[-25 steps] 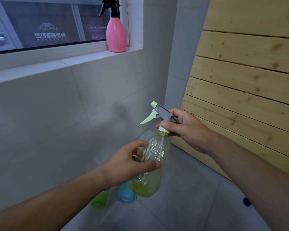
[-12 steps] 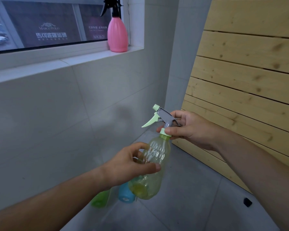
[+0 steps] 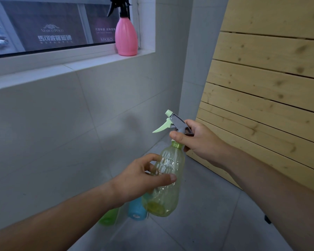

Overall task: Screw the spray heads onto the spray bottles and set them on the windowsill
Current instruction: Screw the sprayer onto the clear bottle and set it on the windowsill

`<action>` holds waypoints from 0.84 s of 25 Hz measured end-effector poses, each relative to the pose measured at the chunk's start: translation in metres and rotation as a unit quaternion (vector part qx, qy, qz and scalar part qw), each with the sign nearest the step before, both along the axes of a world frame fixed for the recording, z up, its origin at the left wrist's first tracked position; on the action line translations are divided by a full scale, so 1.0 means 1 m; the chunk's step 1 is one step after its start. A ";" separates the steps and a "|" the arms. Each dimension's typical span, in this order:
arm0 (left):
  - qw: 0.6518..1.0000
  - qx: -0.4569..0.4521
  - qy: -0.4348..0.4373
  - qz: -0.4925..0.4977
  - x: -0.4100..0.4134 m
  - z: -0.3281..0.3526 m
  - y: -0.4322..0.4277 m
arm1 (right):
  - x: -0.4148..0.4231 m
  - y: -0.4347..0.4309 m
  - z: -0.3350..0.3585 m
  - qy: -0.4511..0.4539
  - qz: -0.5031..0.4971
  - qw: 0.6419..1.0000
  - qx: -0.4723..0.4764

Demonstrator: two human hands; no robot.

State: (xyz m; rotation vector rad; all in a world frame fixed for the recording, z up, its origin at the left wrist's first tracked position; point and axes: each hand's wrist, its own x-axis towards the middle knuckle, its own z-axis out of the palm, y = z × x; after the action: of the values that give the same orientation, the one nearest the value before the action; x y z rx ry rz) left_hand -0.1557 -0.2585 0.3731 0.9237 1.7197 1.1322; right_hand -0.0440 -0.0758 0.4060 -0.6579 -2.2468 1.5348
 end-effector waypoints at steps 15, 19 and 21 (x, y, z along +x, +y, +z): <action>1.000 0.015 -0.008 0.006 0.001 0.005 0.001 | 0.000 -0.001 0.005 0.035 0.005 0.999 0.019; 1.000 0.009 -0.015 0.003 0.002 0.005 0.002 | -0.003 -0.006 -0.002 0.025 -0.030 0.998 0.046; 1.000 0.003 -0.011 0.004 0.000 0.005 0.002 | -0.002 -0.001 -0.001 0.042 -0.003 0.999 -0.023</action>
State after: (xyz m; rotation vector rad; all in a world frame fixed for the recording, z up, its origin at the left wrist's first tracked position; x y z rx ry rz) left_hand -0.1554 -0.2569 0.3782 0.9065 1.7036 1.1494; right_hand -0.0456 -0.0769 0.4047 -0.6001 -2.1520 1.5859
